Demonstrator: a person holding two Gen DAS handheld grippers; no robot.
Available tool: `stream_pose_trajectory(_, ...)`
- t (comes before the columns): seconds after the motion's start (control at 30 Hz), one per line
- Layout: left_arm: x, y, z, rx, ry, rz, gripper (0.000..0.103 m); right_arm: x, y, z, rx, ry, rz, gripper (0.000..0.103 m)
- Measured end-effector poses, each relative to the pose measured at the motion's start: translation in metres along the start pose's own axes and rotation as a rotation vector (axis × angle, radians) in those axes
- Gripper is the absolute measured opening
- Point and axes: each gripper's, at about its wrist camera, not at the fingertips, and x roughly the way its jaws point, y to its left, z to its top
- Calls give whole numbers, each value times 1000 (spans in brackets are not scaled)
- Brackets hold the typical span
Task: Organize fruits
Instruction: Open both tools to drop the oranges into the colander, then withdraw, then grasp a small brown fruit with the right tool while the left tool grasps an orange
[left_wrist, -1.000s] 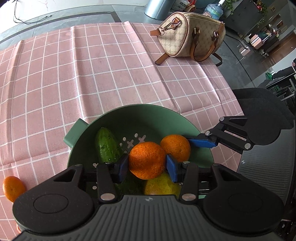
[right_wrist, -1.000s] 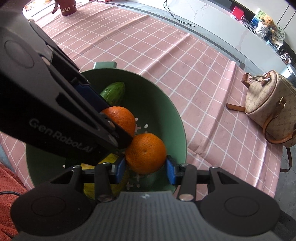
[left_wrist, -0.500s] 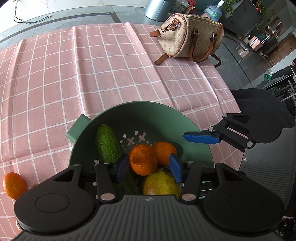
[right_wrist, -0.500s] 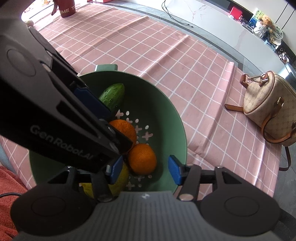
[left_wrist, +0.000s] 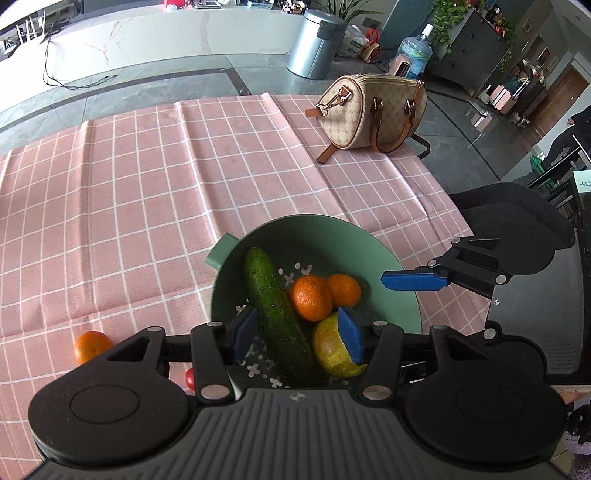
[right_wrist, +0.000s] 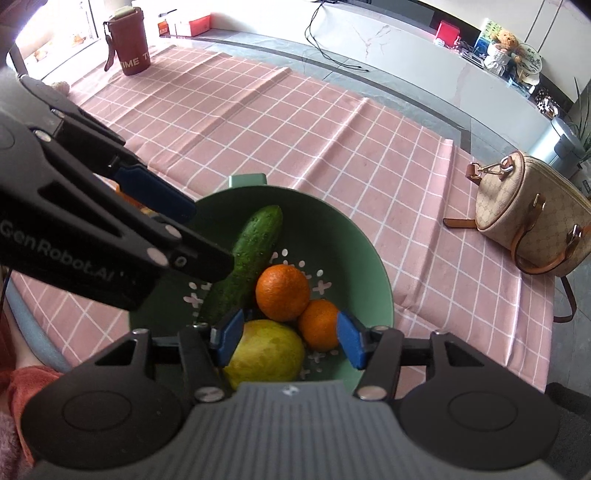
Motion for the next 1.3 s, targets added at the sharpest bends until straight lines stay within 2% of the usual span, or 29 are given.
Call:
stream_pose_trajectory(0.2,-32,8,-25,53,-52,71,59,-16,32,-4,61,-47,4,54)
stream_pose_trajectory(0.37,-55,22,-48,85,-85,142,59,-28,65,-8,105,-105,50,54)
stream_pose_trajectory(0.63,-75,71,-86,19,-116,193,59,-26,116,-18,185,-189,121,57)
stream_pose_trajectory(0.77,-74,88,-102,6,-132,193,59,-18,141,-24,204,-222,120,57)
stream_pose_trajectory(0.9,-66,96,-117,36,-132,197,59,-6,160,-29,208,-238,108,56)
stream_pose_trajectory(0.97,-60,101,-123,46,-131,188,59,1,167,-29,210,-239,97,48)
stream_pose_trajectory(1.3,-26,128,-132,11,-108,143,59,44,171,-24,302,-182,142,35)
